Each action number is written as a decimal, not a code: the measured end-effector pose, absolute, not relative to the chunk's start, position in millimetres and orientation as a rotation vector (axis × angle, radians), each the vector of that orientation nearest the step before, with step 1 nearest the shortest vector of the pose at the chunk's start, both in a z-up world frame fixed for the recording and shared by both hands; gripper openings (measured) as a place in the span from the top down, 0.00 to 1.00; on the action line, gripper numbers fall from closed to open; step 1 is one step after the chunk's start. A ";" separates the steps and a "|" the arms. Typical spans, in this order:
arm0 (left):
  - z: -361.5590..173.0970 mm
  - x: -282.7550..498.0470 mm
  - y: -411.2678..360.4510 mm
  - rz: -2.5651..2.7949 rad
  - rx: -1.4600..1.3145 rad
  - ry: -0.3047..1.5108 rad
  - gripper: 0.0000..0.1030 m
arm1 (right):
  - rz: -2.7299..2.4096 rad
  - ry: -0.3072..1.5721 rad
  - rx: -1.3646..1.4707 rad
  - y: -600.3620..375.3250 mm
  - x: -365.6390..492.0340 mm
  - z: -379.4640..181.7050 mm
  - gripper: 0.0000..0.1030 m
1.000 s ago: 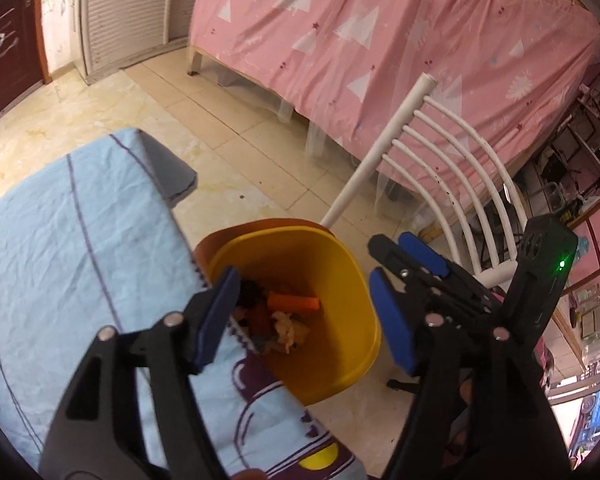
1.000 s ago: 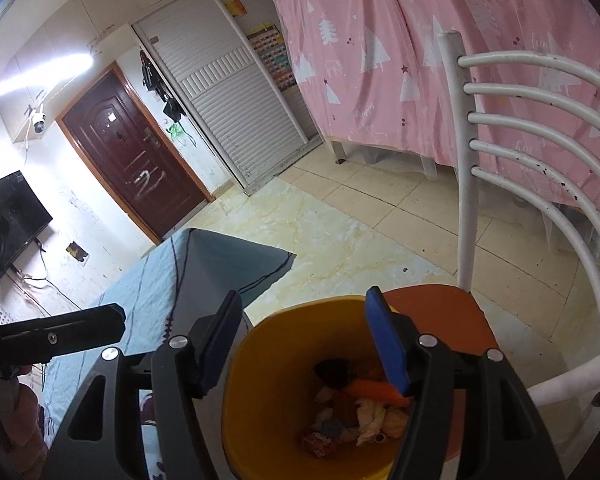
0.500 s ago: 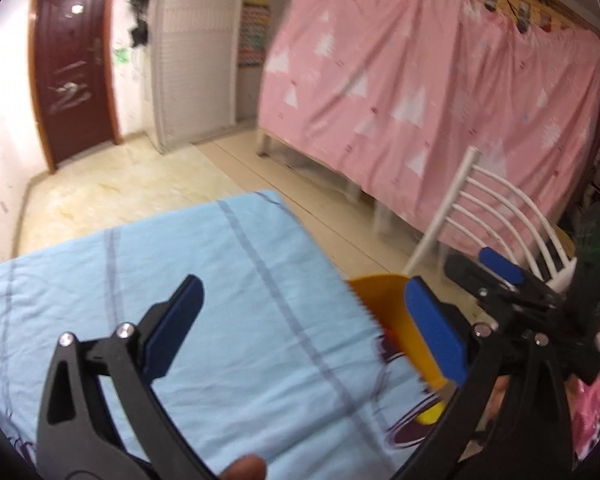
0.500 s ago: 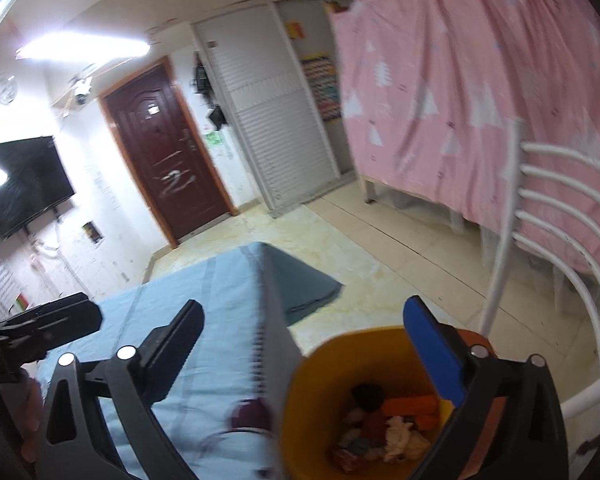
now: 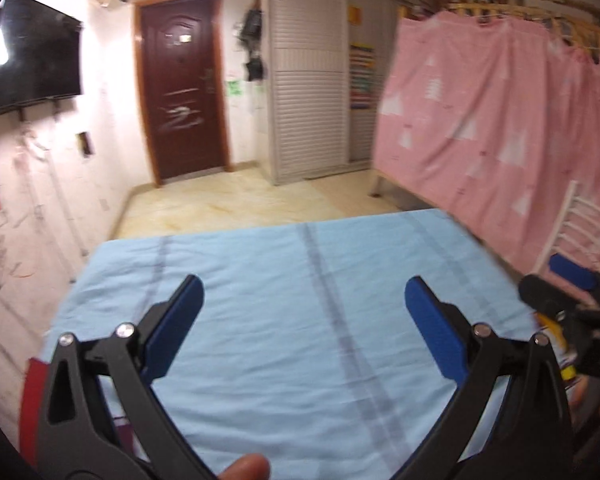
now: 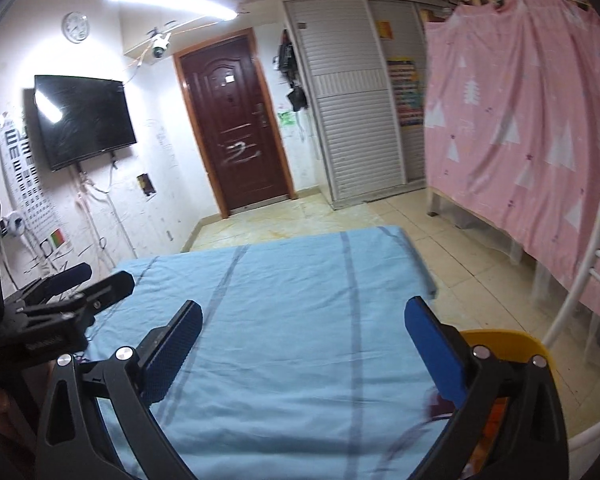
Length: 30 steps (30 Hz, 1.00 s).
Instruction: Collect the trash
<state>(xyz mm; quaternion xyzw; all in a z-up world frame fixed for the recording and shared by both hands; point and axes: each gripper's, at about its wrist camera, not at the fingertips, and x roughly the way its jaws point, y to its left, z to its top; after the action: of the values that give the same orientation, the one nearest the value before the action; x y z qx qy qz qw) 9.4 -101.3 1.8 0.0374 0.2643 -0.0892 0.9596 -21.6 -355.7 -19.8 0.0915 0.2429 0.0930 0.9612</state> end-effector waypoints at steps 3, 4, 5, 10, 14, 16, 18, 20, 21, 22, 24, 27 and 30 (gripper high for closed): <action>-5.8 7.4 -77.9 -0.136 0.073 0.560 0.06 | 0.217 0.496 0.162 -331.1 -18.6 -21.0 0.09; -8.2 6.8 -69.7 -0.126 0.068 0.566 0.06 | 0.226 0.496 0.156 -323.4 -17.4 -22.2 0.09; -10.6 6.6 -62.6 -0.119 0.061 0.572 0.06 | 0.233 0.495 0.150 -316.7 -15.4 -22.3 0.09; -24.0 8.1 -32.1 -0.099 0.020 0.608 0.06 | 0.257 0.510 0.120 -294.9 -11.5 -29.2 0.09; -35.1 11.7 -15.7 -0.091 -0.010 0.635 0.06 | 0.269 0.504 0.102 -285.1 -8.9 -31.3 0.09; -35.6 12.5 -11.2 -0.100 -0.038 0.644 0.06 | 0.274 0.510 0.094 -280.1 -7.0 -33.5 0.09; -36.1 11.2 -11.4 -0.093 -0.044 0.642 0.06 | 0.280 0.512 0.088 -278.0 -3.7 -33.4 0.09; -38.1 12.2 -10.7 -0.092 -0.047 0.652 0.06 | 0.285 0.519 0.092 -278.4 -2.7 -35.6 0.09; -38.0 12.3 -11.0 -0.089 -0.046 0.651 0.06 | 0.287 0.521 0.098 -279.0 -2.0 -36.1 0.09; -37.8 12.1 -11.0 -0.087 -0.046 0.649 0.06 | 0.288 0.521 0.105 -280.2 -2.2 -36.6 0.09; -37.9 11.9 -11.7 -0.086 -0.044 0.650 0.06 | 0.287 0.521 0.114 -283.2 -2.8 -37.7 0.09; -38.5 11.3 -11.5 -0.083 -0.045 0.650 0.06 | 0.286 0.521 0.119 -288.1 -4.5 -39.2 0.09; -38.7 12.2 -10.6 -0.083 -0.045 0.650 0.06 | 0.287 0.523 0.118 -288.1 -4.9 -39.3 0.09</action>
<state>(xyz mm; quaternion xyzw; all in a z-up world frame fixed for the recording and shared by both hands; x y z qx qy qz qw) 12.2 -10.6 -38.7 -0.0219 0.3194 -0.0406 0.9465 -4.9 -288.1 -39.3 0.0581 0.2574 0.1413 0.9542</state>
